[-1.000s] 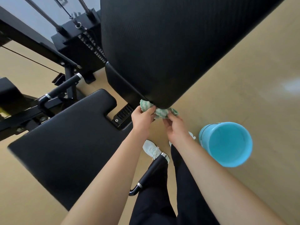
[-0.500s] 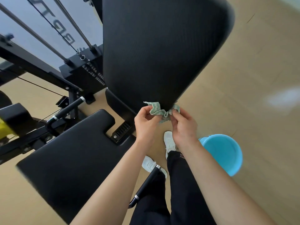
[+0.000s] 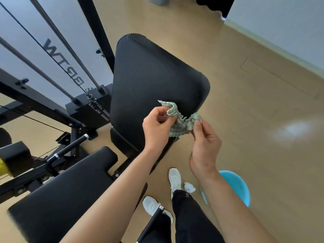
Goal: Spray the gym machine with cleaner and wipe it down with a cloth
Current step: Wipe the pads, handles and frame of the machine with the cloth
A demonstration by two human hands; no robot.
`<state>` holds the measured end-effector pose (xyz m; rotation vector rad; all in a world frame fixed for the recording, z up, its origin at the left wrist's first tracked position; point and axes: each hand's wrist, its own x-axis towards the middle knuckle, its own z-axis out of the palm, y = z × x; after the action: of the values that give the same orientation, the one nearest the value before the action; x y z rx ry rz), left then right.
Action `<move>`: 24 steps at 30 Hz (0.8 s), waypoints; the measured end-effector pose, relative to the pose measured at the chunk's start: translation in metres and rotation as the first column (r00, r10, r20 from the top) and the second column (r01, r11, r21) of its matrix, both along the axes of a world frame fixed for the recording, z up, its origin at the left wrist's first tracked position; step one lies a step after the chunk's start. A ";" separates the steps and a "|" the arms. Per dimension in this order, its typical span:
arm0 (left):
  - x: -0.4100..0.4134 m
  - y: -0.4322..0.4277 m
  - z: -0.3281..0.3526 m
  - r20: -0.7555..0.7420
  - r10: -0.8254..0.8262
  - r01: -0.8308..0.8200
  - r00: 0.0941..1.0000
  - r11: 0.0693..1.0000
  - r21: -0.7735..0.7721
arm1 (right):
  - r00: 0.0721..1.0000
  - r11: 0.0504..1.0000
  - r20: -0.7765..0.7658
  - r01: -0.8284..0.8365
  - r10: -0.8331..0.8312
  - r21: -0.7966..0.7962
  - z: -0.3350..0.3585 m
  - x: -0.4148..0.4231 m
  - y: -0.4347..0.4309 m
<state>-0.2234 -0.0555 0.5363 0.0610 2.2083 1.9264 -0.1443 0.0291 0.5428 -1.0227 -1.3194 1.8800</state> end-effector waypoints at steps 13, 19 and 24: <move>-0.059 0.029 0.072 -0.259 -0.012 -0.010 0.966 0.997 -0.083 | 0.972 0.660 0.223 -0.214 0.072 0.720 0.070 -0.055 0.039; -0.077 0.019 0.064 -0.258 0.054 -0.110 0.965 0.971 -0.211 | 0.804 0.261 0.569 -0.595 0.176 0.760 0.094 -0.085 0.059; -0.095 -0.003 0.049 -0.153 0.128 -0.164 0.980 0.954 -0.251 | 0.743 0.157 0.645 -0.669 0.178 0.727 0.107 -0.122 0.044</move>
<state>-0.3185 -0.0583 0.5852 -0.0151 2.6079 1.7251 -0.2662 0.0726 0.6497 -0.3151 -2.7616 0.6869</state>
